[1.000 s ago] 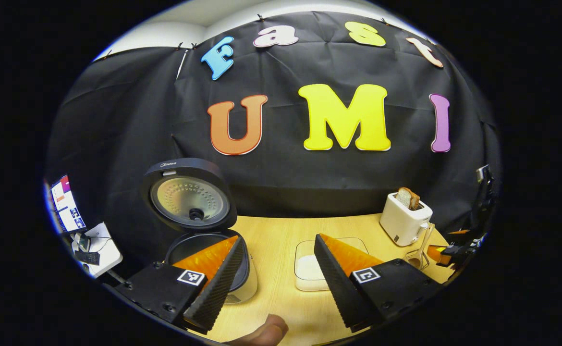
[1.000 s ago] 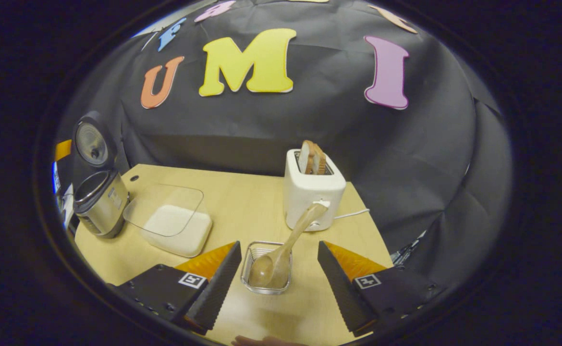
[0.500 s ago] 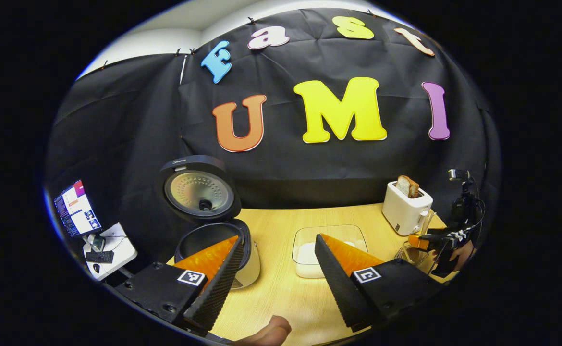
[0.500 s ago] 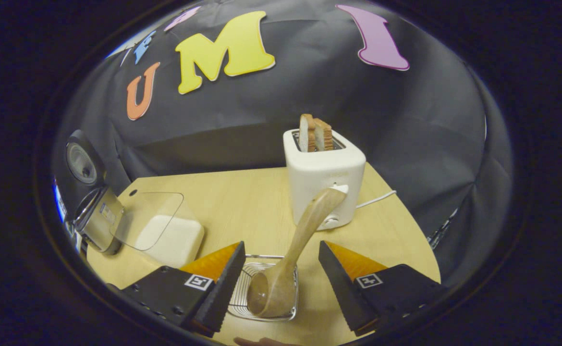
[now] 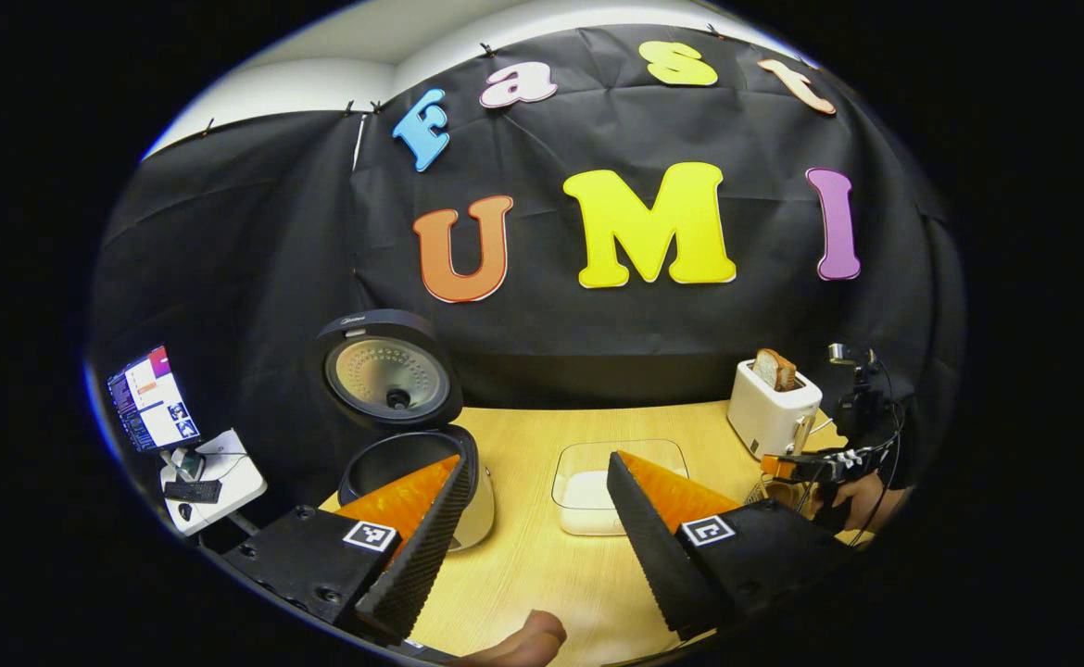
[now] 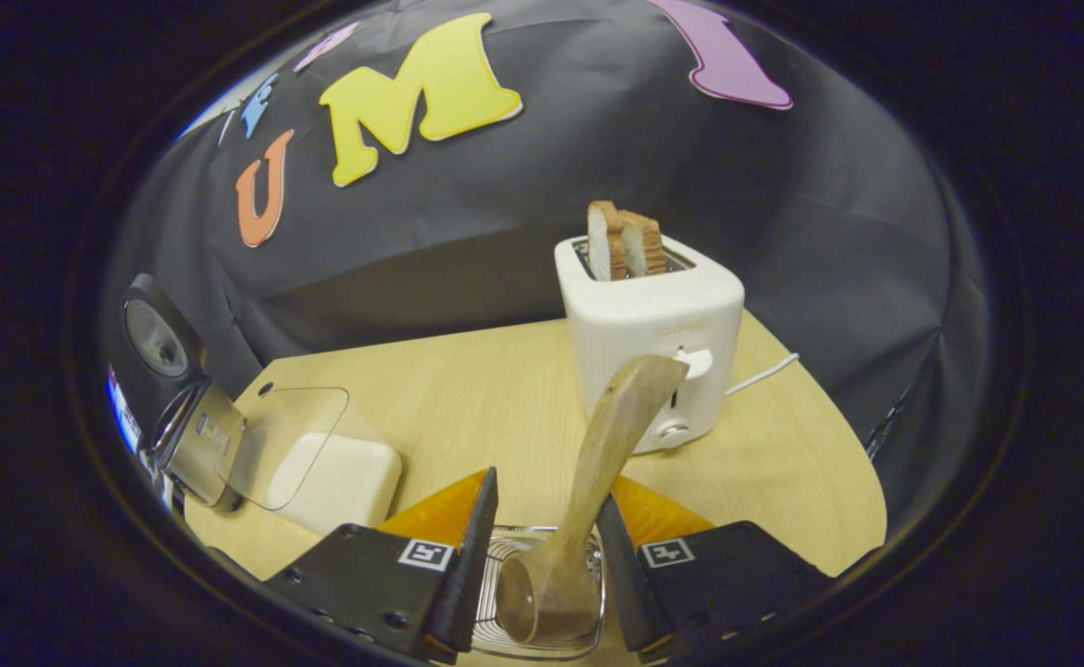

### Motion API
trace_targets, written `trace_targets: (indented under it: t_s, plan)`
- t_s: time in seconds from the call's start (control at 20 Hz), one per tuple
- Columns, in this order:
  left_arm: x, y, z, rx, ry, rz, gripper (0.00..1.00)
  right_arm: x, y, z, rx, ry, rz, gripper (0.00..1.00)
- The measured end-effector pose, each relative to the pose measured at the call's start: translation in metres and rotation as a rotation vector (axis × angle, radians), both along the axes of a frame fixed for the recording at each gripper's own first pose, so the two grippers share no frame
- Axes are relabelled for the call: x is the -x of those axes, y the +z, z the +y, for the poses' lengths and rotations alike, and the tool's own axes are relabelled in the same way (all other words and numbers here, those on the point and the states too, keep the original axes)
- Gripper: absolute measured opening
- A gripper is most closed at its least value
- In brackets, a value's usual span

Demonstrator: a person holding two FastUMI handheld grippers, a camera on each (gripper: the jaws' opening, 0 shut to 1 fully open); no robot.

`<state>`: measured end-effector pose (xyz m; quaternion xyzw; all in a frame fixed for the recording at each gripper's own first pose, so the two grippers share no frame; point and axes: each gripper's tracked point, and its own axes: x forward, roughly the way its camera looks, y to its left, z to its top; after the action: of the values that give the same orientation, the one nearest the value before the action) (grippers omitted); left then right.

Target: Close the left gripper, press the button to open the rice cooker; take a wooden spoon from the chopstick holder with the right hand, scoop a spoonful of rice and pour it into the rice cooker, then put the wooden spoon back into the chopstick holder.

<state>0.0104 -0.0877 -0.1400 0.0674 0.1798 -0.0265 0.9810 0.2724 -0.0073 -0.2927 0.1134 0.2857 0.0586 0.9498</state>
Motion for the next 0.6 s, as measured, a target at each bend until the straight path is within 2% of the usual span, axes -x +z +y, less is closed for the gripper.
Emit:
trace_targets:
  t_s: [0.1, 0.15, 0.25, 0.3, 0.6]
  plan:
    - [0.001, -0.001, -0.003, -0.009, -0.009, 0.001, 0.95, -0.001, 0.000, -0.002, -0.008, -0.004, -0.014, 0.52]
    - [0.000, -0.002, -0.003, -0.013, -0.011, 0.002, 0.95, -0.001, -0.001, -0.002, -0.013, 0.003, -0.010, 0.42]
    - [-0.001, -0.006, -0.006, -0.012, -0.010, 0.010, 0.95, -0.008, -0.003, -0.010, -0.001, -0.020, -0.020, 0.41]
    - [0.000, -0.008, -0.008, -0.005, -0.011, 0.015, 0.95, -0.006, -0.004, -0.008, 0.002, -0.014, -0.017, 0.30]
    - [-0.003, -0.009, -0.017, 0.000, -0.040, 0.020, 0.95, -0.017, -0.008, -0.006, 0.026, 0.009, -0.049, 0.28]
